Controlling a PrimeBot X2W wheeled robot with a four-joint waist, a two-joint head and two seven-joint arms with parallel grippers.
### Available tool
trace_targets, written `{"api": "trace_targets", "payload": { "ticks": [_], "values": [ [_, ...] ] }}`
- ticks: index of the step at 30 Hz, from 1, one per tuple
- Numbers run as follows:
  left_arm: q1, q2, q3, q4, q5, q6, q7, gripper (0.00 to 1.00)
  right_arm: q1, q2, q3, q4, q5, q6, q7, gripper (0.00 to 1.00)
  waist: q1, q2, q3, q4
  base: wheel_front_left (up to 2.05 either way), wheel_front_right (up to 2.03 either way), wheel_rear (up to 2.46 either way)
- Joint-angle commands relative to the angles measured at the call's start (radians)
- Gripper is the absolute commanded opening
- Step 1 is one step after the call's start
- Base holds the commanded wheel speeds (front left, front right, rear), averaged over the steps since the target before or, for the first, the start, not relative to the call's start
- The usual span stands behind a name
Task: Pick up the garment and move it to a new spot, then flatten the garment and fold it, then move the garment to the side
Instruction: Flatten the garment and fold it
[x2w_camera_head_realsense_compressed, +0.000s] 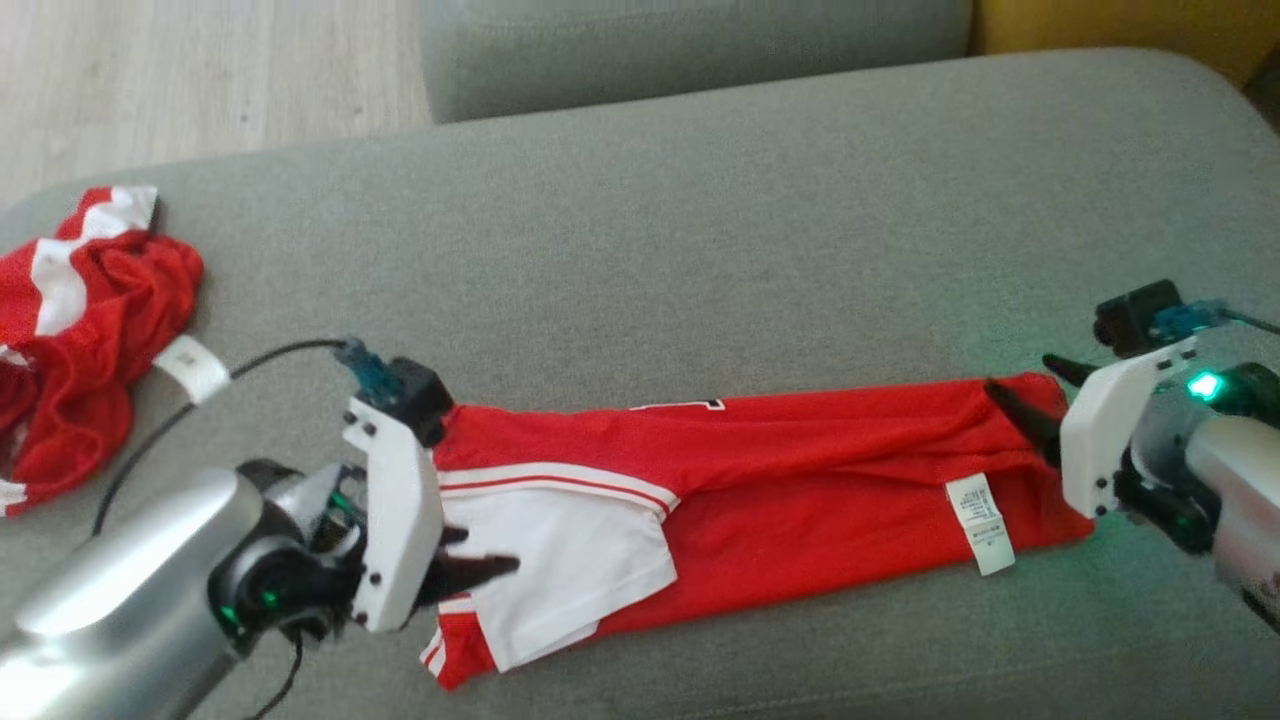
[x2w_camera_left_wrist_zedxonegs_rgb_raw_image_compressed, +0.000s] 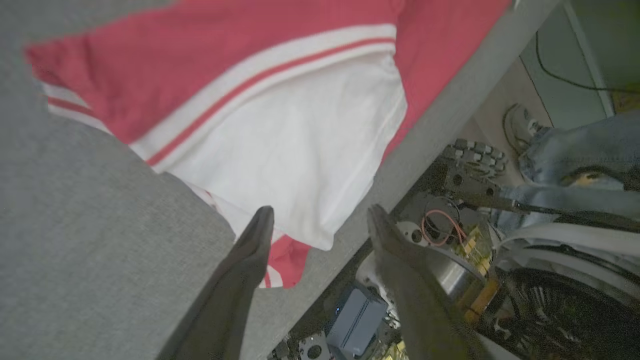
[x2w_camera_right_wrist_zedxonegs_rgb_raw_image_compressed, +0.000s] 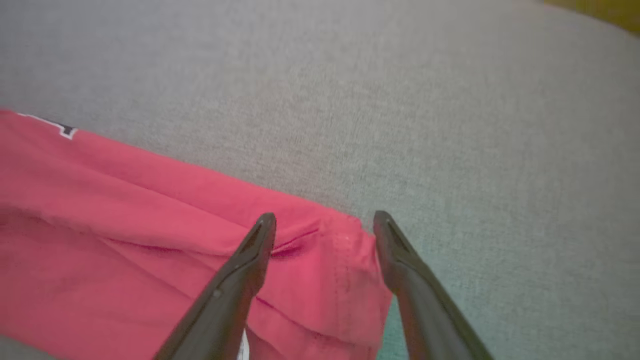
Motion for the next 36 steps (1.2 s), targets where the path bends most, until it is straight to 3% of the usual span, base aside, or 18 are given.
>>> {"api": "trace_targets", "payload": {
  "ticks": [1, 3, 7, 10, 13, 14, 19, 25, 28, 30, 36],
  "values": [
    [-0.049, 0.043, 0.082, -0.031, 0.005, -0.004, -0.048, 1.00, -0.016, -0.048, -0.014, -0.020, 0.023, 0.007, -0.040, 1.00, 0.0000, 0.0000, -0.024, -0.004, 0.00, 0.00, 0.00],
    [-0.047, 0.047, 0.097, -0.037, 0.017, 0.000, -0.084, 1.00, -0.016, -0.054, -0.023, -0.029, 0.033, 0.007, -0.062, 1.00, 0.0000, 0.0000, -0.032, -0.005, 0.00, 0.00, 0.00],
    [-0.025, 0.039, 0.183, -0.047, 0.106, 0.062, -0.326, 1.00, -0.004, -0.060, -0.097, -0.036, 0.073, 0.007, -0.194, 1.00, 0.0000, 0.0000, -0.058, -0.010, 0.00, 0.00, 0.00],
    [0.011, 0.023, 0.238, -0.046, 0.189, 0.142, -0.520, 1.00, 0.026, -0.036, -0.183, -0.026, 0.109, 0.007, -0.318, 1.00, 0.0000, 0.0000, -0.069, -0.010, 0.00, 0.00, 0.00],
    [0.066, -0.005, 0.289, -0.049, 0.249, 0.231, -0.703, 1.00, 0.063, -0.002, -0.286, -0.027, 0.115, 0.007, -0.367, 1.00, 0.0000, 0.0000, -0.078, -0.010, 0.00, 0.00, 0.00],
    [0.109, -0.021, 0.316, -0.051, 0.281, 0.286, -0.808, 1.00, 0.084, 0.020, -0.401, -0.050, 0.075, 0.007, -0.371, 1.00, 0.0000, 0.0000, -0.081, -0.013, 0.00, 0.00, 0.00],
    [0.209, -0.056, 0.355, -0.040, 0.371, 0.406, -1.030, 1.00, 0.255, 0.104, -0.738, -0.162, -0.141, 0.007, -0.371, 1.00, 0.0000, 0.0000, -0.086, -0.014, 0.00, 0.00, 0.00],
    [0.336, -0.150, 0.476, -0.076, 0.449, 0.513, -1.100, 1.00, 0.502, 0.228, -0.986, -0.296, -0.383, 0.007, -0.372, 1.00, 0.0000, 0.0000, -0.082, -0.012, 0.00, 0.00, 0.00],
    [0.423, -0.231, 0.575, -0.148, 0.553, 0.543, -1.101, 1.00, 0.584, 0.277, -1.041, -0.322, -0.456, 0.007, -0.372, 1.00, 0.0000, 0.0000, -0.074, -0.013, 0.00, 0.00, 0.00],
    [0.483, -0.288, 0.623, -0.178, 0.613, 0.539, -1.101, 1.00, 0.618, 0.303, -1.079, -0.329, -0.495, 0.007, -0.361, 1.00, 0.0000, 0.0000, -0.070, -0.012, 0.00, 0.00, 0.00],
    [0.552, -0.398, 0.675, -0.156, 0.698, 0.434, -1.101, 1.00, 0.638, 0.358, -1.146, -0.343, -0.567, 0.007, -0.276, 1.00, 0.0000, 0.0000, -0.062, -0.006, 0.00, 0.00, 0.00]
  ]
}}
